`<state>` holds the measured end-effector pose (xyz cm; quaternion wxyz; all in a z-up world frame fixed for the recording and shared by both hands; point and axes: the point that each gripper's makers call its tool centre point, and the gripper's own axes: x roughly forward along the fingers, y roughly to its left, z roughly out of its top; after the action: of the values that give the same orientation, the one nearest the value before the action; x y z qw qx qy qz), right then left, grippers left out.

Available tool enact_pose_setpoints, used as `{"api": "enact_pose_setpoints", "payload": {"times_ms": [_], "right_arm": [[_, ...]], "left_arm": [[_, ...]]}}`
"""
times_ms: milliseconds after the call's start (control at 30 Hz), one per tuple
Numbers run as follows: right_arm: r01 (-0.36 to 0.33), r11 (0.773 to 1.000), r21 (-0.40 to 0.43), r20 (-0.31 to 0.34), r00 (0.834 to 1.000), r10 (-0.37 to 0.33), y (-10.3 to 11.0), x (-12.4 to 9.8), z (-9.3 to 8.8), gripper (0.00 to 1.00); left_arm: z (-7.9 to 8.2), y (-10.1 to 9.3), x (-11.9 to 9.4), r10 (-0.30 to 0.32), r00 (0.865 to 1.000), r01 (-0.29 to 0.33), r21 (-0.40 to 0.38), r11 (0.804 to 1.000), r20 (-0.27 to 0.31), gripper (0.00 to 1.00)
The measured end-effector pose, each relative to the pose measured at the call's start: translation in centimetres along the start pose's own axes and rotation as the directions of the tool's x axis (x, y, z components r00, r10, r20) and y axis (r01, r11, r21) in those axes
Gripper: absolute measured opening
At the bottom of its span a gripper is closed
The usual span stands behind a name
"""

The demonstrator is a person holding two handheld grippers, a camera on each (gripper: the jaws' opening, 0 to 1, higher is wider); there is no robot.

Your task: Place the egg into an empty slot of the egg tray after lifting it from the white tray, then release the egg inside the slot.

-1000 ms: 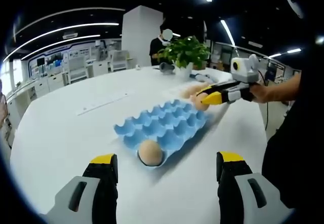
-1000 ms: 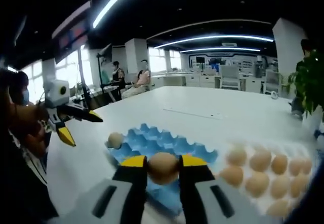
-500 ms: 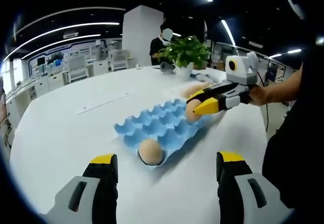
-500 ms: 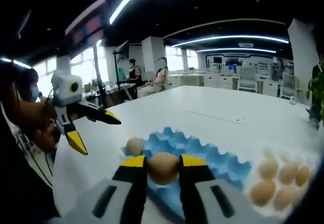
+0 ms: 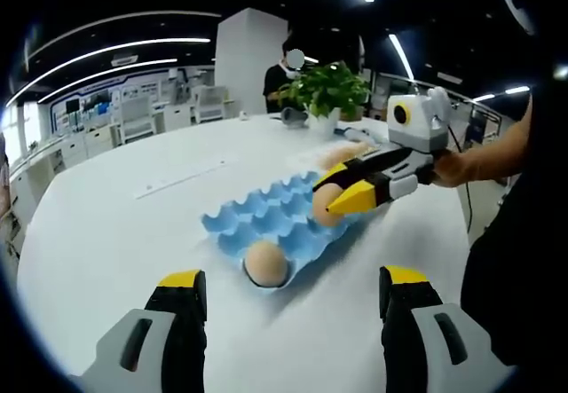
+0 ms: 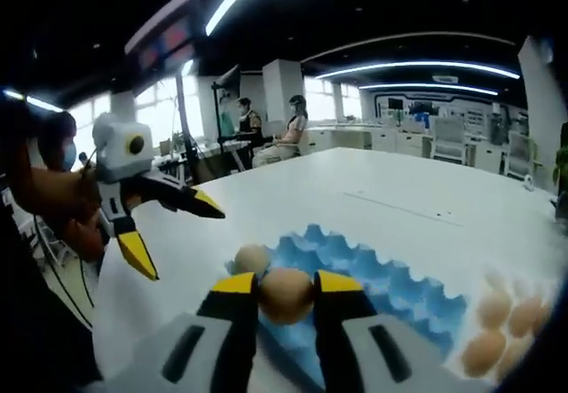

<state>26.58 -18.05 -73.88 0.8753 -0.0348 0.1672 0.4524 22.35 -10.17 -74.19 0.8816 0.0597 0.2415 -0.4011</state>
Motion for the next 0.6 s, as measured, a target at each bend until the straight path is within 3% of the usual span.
{"api": "enact_pose_setpoints", "payload": {"times_ms": [600], "right_arm": [[-0.066, 0.996, -0.058, -0.049, 0.997, 0.063, 1.4, 2.8, -1.0, 0.24]], "left_arm": [[0.0, 0.1, -0.1, 0.001, 1.0, -0.001, -0.003, 1.0, 0.0, 0.81]]}}
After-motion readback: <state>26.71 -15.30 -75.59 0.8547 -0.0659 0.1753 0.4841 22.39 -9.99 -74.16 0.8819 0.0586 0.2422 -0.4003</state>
